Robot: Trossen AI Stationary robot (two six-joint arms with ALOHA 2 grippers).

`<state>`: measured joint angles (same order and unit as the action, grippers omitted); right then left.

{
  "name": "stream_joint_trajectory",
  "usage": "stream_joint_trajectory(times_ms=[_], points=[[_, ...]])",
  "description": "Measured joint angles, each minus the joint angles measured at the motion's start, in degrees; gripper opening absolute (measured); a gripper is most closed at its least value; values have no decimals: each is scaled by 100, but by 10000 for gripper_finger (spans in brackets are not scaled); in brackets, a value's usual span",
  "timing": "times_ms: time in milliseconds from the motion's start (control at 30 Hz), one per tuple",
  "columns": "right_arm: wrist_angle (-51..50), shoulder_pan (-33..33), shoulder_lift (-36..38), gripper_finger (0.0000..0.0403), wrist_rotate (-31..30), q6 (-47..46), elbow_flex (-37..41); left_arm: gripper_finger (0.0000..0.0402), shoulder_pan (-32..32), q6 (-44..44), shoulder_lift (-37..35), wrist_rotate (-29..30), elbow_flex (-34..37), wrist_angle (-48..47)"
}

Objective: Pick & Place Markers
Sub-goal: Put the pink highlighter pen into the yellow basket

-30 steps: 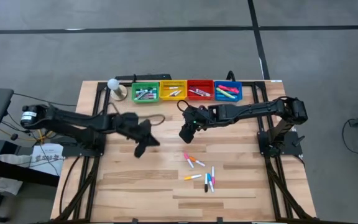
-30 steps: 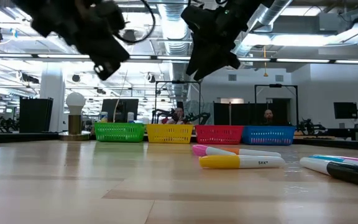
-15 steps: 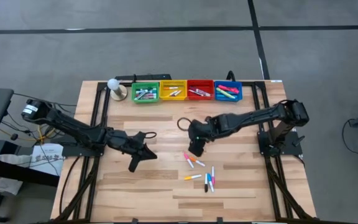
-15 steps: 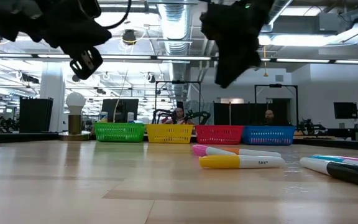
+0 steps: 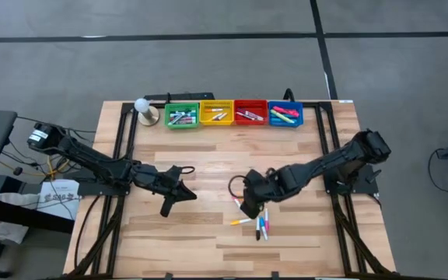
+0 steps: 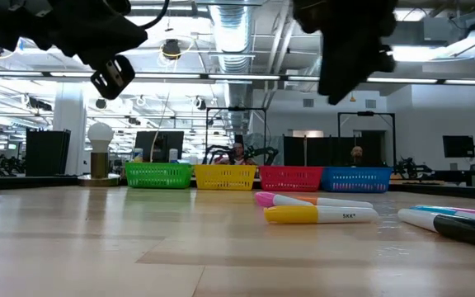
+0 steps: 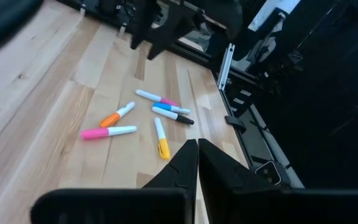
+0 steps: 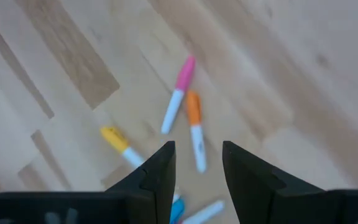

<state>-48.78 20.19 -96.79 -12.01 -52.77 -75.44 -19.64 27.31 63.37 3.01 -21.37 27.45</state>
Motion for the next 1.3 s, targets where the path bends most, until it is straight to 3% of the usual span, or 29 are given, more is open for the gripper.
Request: stream_joint_trajectory(times_ms=[333,667,1300], points=[[-342,778,0,123,109,-1979,8,12,1,0,4,192,0,7],[-154,1148,-7,123,465,-4155,771,12,2,0,7,195,2,82],[835,832,-7,180,452,-4467,1644,12,2,2,7,192,4,93]])
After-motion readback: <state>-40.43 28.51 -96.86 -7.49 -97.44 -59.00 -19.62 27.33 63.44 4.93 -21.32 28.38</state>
